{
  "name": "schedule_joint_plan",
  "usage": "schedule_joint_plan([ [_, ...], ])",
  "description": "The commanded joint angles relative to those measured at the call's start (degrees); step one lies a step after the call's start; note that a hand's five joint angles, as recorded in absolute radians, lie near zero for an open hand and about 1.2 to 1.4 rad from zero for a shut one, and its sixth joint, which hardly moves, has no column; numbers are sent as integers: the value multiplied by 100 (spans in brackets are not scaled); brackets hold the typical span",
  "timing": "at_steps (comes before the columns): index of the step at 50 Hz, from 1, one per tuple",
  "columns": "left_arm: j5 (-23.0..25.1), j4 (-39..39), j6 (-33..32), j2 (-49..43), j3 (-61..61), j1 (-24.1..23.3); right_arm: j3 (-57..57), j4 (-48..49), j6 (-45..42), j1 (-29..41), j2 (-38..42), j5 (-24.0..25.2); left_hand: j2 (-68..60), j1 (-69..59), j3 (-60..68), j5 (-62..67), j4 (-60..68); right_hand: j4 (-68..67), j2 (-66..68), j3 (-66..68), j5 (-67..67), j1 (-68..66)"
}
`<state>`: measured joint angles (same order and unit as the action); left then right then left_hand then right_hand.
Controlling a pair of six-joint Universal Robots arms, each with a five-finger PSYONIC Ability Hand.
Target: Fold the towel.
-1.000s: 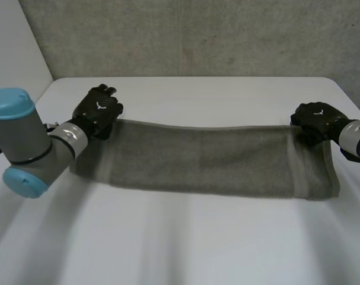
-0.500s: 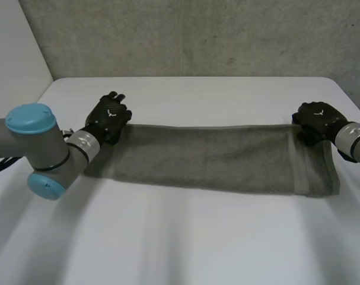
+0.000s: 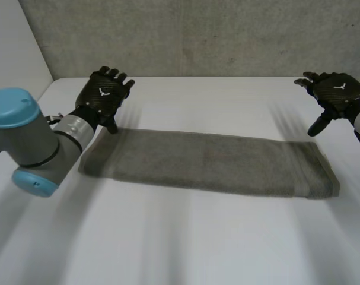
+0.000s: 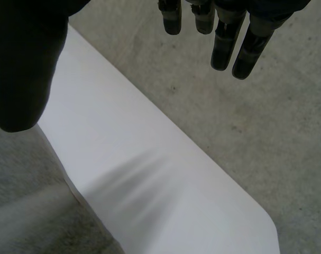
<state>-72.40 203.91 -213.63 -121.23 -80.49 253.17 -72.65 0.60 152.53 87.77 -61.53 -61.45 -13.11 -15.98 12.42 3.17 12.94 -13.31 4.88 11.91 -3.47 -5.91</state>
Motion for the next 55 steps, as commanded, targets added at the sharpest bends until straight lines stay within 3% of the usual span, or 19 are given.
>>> schedule_joint_plan([
  [1,7,-44,593,942,-914,4,-1029,-655,-135,-5,-877,299,256,543,-242,-262,-294,331,-122,-191,347,225],
  [10,-2,-509,1069,1628,-1837,13,-2357,-1053,-1751,-418,-1072,361,256,543,-242,-262,-294,331,402,-191,347,-299],
  [16,-2,-905,1236,1796,-2146,13,-2797,-659,-1955,-638,-1010,370,256,543,-242,-262,-294,331,419,-191,347,-316],
  [25,7,-897,1280,1779,-2269,83,-2992,-33,-2035,-717,-878,361,272,559,-242,-279,-294,331,705,-191,154,-602],
  [29,15,-862,1280,1735,-2261,110,-2930,177,-2052,-700,-633,353,272,559,-242,-279,-294,331,1896,-191,-1037,-1793],
  [44,7,-800,1280,1708,-2269,145,-2719,248,-2289,-735,-123,273,272,559,-242,-279,-294,331,3716,-191,-2857,-3613],
  [47,7,-791,1280,1708,-2261,198,-2658,222,-2325,-867,-123,265,289,576,-242,-296,-294,331,4591,-191,-3732,-4488],
  [49,-2,-791,1280,1708,-2252,250,-2579,187,-2342,-1077,-131,300,289,576,-242,-296,-294,331,6581,-191,-5722,-6478],
  [50,-2,-791,1280,1708,-2252,250,-2579,186,-2342,-1078,-131,300,289,576,-242,-296,-294,331,6592,-191,-5733,-6489],
  [51,-11,-783,1289,1708,-2252,294,-2535,178,-2386,-1191,-140,309,289,576,-242,-296,-294,331,7502,-191,-6643,-7399],
  [55,-99,-791,1289,1708,-2252,382,-2394,151,-2579,-1473,-193,326,289,576,-242,-296,-294,331,7512,-191,-6653,-7409],
])
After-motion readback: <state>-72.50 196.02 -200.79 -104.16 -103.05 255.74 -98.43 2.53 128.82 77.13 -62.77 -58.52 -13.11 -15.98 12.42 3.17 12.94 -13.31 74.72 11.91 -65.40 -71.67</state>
